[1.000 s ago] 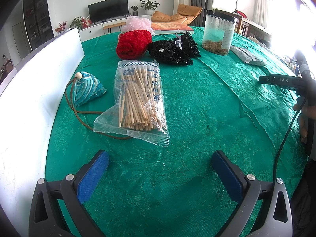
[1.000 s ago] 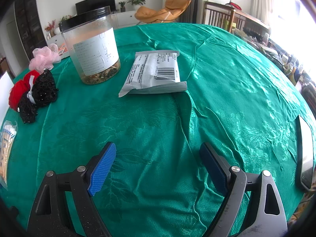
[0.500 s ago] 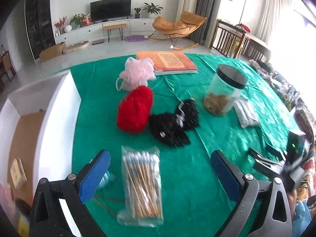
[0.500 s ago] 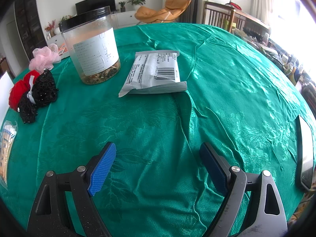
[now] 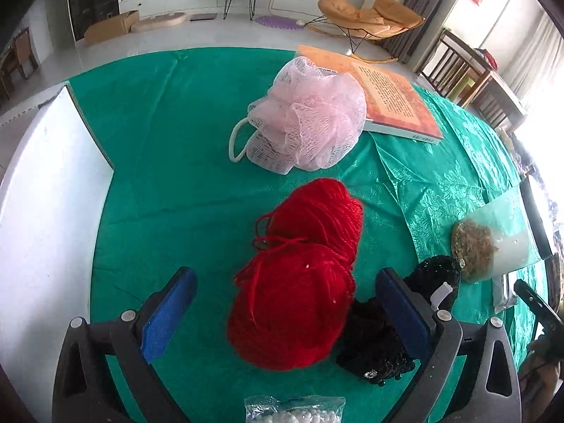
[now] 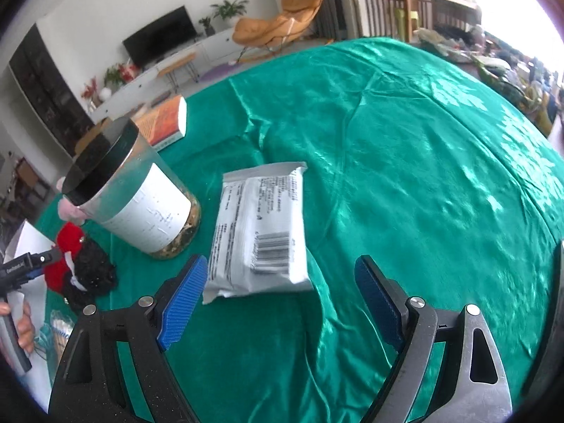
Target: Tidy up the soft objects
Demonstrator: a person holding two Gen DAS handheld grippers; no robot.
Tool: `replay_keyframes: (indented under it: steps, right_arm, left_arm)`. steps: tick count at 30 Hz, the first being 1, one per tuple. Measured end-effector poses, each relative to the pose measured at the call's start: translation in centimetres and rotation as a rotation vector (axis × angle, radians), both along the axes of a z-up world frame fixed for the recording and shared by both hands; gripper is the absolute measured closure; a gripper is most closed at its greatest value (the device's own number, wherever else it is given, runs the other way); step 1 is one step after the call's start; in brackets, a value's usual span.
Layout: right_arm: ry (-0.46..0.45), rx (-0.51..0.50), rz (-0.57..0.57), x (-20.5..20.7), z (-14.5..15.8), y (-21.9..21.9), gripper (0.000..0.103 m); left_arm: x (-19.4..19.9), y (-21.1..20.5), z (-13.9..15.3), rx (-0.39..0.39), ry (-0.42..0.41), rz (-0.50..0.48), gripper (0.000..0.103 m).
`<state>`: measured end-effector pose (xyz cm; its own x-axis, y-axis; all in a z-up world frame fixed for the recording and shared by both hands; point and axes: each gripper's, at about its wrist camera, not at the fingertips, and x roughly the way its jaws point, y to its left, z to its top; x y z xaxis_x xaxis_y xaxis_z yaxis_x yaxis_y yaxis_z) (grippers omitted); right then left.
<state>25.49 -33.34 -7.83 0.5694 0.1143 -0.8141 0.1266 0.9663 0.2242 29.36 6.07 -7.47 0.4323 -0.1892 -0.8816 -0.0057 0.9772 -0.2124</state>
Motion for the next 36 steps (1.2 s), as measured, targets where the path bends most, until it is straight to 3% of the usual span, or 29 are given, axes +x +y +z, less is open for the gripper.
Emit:
replay_keyframes:
  steps: [2,4,5,8,12,16,19,23,29,32,33,34,36]
  right_arm:
    - [0.069,-0.066,0.045,2.6,-1.5,1.2,0.016]
    - [0.074,-0.116,0.07,3.8,-2.2,1.9,0.023]
    - [0.066,-0.129,0.079,3.9,-2.0,2.1,0.036]
    - [0.033,-0.113,0.033,3.6,-0.3,0.9,0.038]
    - [-0.052,-0.143,-0.037,1.8,3.9,-1.1,0.038]
    - [-0.14,-0.173,0.036,-0.6,9.1,1.4,0.038]
    - [-0.194,-0.107,0.158,-2.5,12.2,6.6,0.038]
    - [-0.228,0.034,0.362,-5.3,14.6,16.4,0.038]
    - [-0.217,0.223,0.682,-10.0,16.2,32.9,0.038]
    - [-0.156,0.332,0.829,-11.7,15.7,39.9,0.034]
    - [-0.112,0.362,0.883,-12.0,15.1,41.8,0.032]
    - [-0.067,0.365,0.916,-12.2,14.4,43.2,0.03]
    - [-0.043,0.303,0.925,-12.7,13.4,44.2,0.03]
  left_arm:
    - [0.1,0.0,-0.3,-0.019,0.006,-0.032,0.05]
    - [-0.3,0.2,0.4,-0.047,-0.006,-0.039,0.059]
    - [-0.5,0.3,1.1,-0.041,-0.033,-0.036,0.059]
    - [-1.7,0.8,3.5,-0.047,-0.096,-0.04,0.059]
    - [-4.2,2.7,7.1,-0.131,-0.151,-0.026,0.059]
    - [-8.5,6.4,11.0,-0.175,-0.21,-0.015,0.059]
    - [-12.6,10.0,13.2,-0.14,-0.241,0.012,0.059]
    - [-18.7,15.6,14.8,-0.013,-0.271,0.097,0.059]
    - [-25.8,23.6,12.5,0.151,-0.21,0.278,0.056]
    - [-27.9,25.7,11.0,0.263,-0.17,0.358,0.039]
    - [-28.3,26.2,10.6,0.285,-0.165,0.381,0.02]
    - [-28.6,26.5,10.3,0.295,-0.171,0.405,0.01]
    - [-29.3,26.6,10.2,0.298,-0.21,0.437,0.01]
